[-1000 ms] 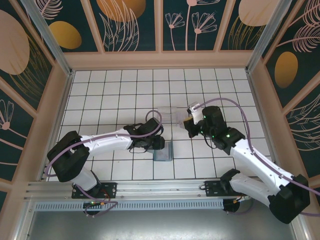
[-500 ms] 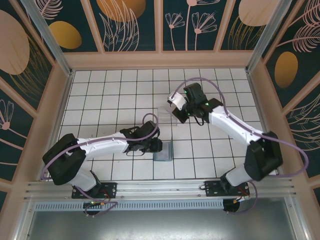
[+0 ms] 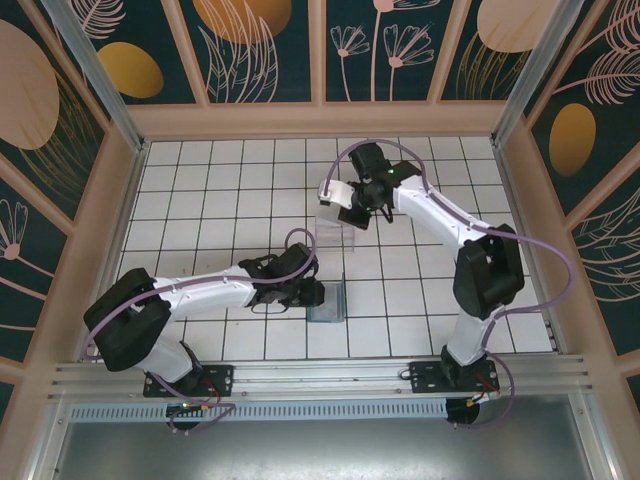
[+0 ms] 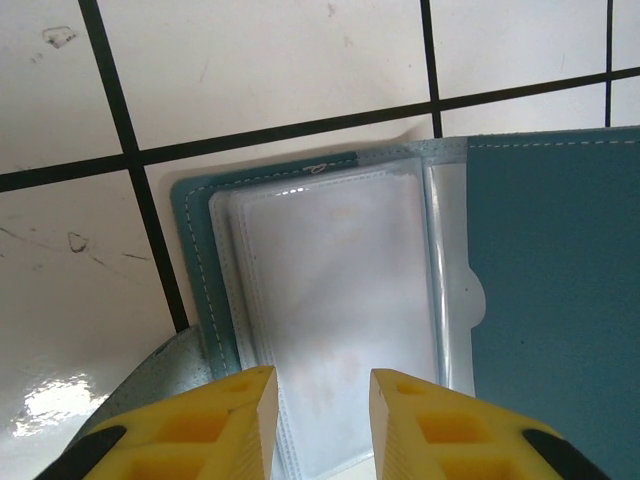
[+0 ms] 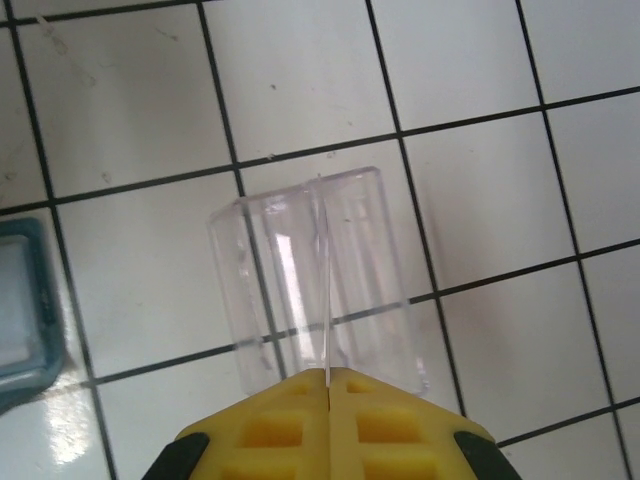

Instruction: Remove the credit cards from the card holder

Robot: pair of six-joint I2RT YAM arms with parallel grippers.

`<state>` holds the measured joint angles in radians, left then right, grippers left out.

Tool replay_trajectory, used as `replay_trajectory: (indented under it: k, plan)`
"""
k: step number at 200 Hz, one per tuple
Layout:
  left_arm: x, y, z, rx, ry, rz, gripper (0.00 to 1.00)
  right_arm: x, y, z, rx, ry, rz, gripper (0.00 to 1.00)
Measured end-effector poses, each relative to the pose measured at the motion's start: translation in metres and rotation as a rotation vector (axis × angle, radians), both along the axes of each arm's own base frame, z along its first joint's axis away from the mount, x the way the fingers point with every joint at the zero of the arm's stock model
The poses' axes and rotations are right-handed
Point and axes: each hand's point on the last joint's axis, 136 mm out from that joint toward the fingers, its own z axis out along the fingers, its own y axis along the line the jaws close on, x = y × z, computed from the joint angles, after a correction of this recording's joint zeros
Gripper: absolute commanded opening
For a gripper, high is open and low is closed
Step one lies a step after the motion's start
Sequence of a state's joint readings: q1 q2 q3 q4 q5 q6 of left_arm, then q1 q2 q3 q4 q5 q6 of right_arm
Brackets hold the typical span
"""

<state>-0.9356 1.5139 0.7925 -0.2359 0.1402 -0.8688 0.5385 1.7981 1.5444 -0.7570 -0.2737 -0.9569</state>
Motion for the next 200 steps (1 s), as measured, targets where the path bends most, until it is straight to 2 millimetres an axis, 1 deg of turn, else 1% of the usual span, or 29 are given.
replay_trajectory:
  k: [17,47,112,148,183,193,200]
  plan:
    - [0.0,0.0,0.0,-0.001,0.002,-0.001,0.31,0.01,-0.003,-0.002,-0.025,-0.008,0.011,0.0]
    - [0.0,0.0,0.0,-0.003,0.006,0.005,0.31,0.024,-0.005,-0.011,-0.073,0.0,0.025,0.0]
    - [-0.001,-0.001,0.0,-0.01,0.02,0.018,0.31,0.039,0.003,-0.024,-0.117,0.025,0.06,0.0]
    - [-0.001,-0.001,0.0,-0.011,0.023,0.025,0.31,0.036,0.009,-0.041,-0.143,0.071,0.075,0.0]
    - [-0.001,-0.001,0.002,-0.016,0.022,0.028,0.31,0.031,0.008,-0.056,-0.178,0.108,0.081,0.0]
    - [-0.001,-0.001,0.002,-0.017,0.021,0.028,0.31,0.031,0.008,-0.058,-0.184,0.109,0.082,0.04]
    - [-0.001,-0.001,0.003,-0.018,0.021,0.029,0.32,0.03,0.01,-0.058,-0.186,0.108,0.086,0.1]
